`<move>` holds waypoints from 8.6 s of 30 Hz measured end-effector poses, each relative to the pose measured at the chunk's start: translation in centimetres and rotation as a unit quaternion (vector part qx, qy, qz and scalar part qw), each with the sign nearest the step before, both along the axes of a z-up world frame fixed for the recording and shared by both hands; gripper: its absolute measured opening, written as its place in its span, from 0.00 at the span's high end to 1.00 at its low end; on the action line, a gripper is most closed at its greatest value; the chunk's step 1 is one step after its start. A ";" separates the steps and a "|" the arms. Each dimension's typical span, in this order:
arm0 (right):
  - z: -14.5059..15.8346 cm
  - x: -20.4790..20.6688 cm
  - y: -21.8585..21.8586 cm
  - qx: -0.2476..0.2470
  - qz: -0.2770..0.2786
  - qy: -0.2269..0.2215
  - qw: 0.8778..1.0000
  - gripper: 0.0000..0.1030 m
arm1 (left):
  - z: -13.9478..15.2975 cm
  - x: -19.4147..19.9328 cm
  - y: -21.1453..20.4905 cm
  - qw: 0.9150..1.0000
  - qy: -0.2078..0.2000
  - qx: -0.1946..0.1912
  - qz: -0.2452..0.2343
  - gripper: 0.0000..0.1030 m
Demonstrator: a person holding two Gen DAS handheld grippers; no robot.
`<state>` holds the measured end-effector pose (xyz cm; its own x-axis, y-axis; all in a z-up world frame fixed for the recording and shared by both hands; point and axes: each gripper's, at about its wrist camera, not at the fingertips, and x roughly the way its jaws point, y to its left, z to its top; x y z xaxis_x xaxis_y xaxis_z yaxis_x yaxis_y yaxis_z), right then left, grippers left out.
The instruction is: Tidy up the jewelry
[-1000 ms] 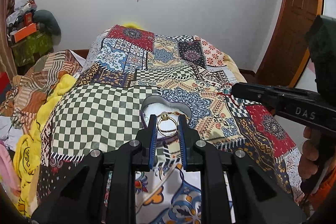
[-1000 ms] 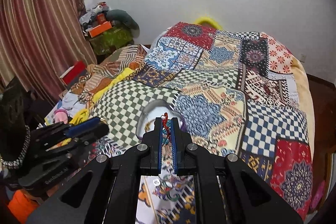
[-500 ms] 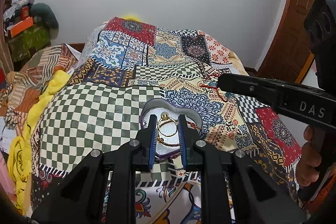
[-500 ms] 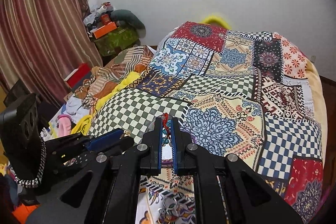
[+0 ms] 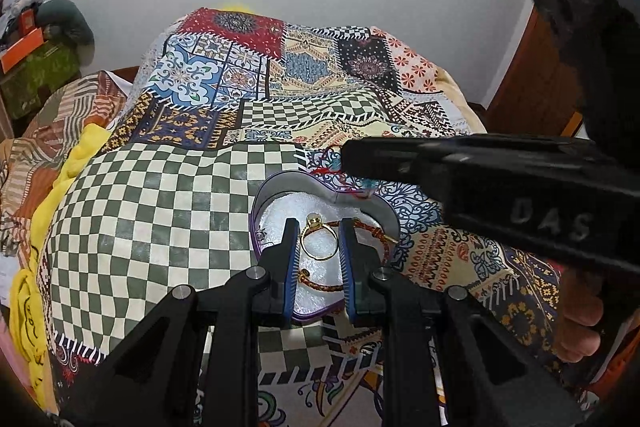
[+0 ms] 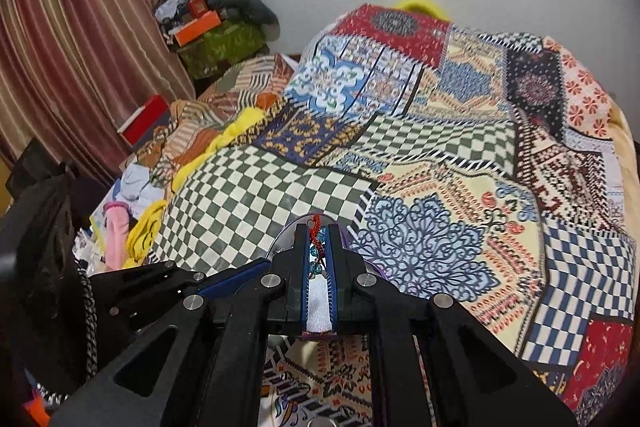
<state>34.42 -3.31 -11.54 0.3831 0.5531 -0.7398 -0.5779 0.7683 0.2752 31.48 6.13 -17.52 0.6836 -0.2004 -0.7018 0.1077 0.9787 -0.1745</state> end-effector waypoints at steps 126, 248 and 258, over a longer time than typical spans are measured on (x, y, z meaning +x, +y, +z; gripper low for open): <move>-2.1 -9.8 -13.1 -0.018 -0.068 -0.026 0.997 0.81 | -1.9 -4.8 -8.4 0.997 0.059 0.017 -0.048 0.74; 4.5 -9.7 -4.9 -0.046 -0.010 -0.103 0.994 0.68 | 7.6 -9.2 -0.6 0.998 -0.045 0.037 0.012 0.69; 5.4 -12.7 -7.2 -0.026 -0.035 -0.105 0.994 0.68 | 8.6 -13.3 -3.0 0.997 -0.056 0.042 -0.008 0.61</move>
